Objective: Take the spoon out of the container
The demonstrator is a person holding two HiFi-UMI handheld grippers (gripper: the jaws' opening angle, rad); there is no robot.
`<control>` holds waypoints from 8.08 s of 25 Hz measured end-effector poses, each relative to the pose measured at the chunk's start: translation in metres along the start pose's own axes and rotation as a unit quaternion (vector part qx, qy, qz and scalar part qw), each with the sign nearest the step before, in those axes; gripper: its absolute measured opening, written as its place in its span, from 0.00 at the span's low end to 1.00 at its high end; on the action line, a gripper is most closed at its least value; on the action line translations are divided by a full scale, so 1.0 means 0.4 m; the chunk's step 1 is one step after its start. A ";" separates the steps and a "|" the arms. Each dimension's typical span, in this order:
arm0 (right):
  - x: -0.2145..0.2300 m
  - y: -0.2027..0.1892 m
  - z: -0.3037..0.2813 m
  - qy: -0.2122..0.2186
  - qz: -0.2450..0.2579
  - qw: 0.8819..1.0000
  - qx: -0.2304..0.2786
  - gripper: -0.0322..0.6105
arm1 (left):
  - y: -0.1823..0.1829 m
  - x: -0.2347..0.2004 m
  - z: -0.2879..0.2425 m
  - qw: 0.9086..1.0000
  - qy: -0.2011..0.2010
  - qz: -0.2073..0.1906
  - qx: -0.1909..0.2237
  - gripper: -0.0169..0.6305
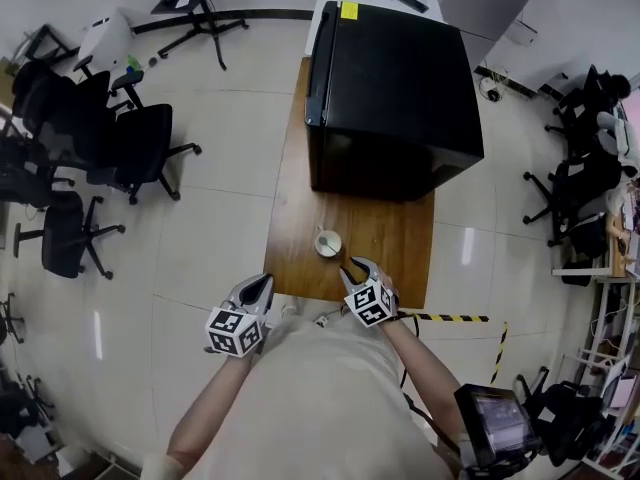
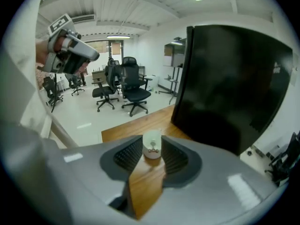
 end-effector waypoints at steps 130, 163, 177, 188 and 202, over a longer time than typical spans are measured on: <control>0.141 -0.376 -0.319 -0.020 -0.131 0.968 -0.215 0.25 | -0.028 -0.030 0.048 0.997 0.081 0.018 -0.006 0.02; 0.156 -0.013 0.167 -0.179 -0.291 0.940 0.000 0.34 | -0.029 -0.112 0.079 0.994 -0.066 -0.074 0.044 0.02; -0.047 0.020 0.382 -0.177 -0.233 0.950 0.110 0.28 | -0.073 -0.121 0.078 0.991 -0.084 -0.103 0.022 0.02; -0.086 -0.165 0.526 -0.150 -0.225 0.948 0.167 0.26 | -0.164 0.121 0.072 0.993 -0.063 -0.103 0.005 0.02; -0.181 -0.566 0.687 -0.110 -0.260 0.939 0.194 0.25 | -0.446 0.457 0.157 0.996 -0.033 -0.084 0.016 0.02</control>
Point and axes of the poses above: the fingertips, and each gripper's own axes: z backward along the fingers, x to its right, y out of its top, the point moved 2 cm from there along z, backward along the fingers, and after that the axes turned 15 degrees about -x, right-handed, at the moved point
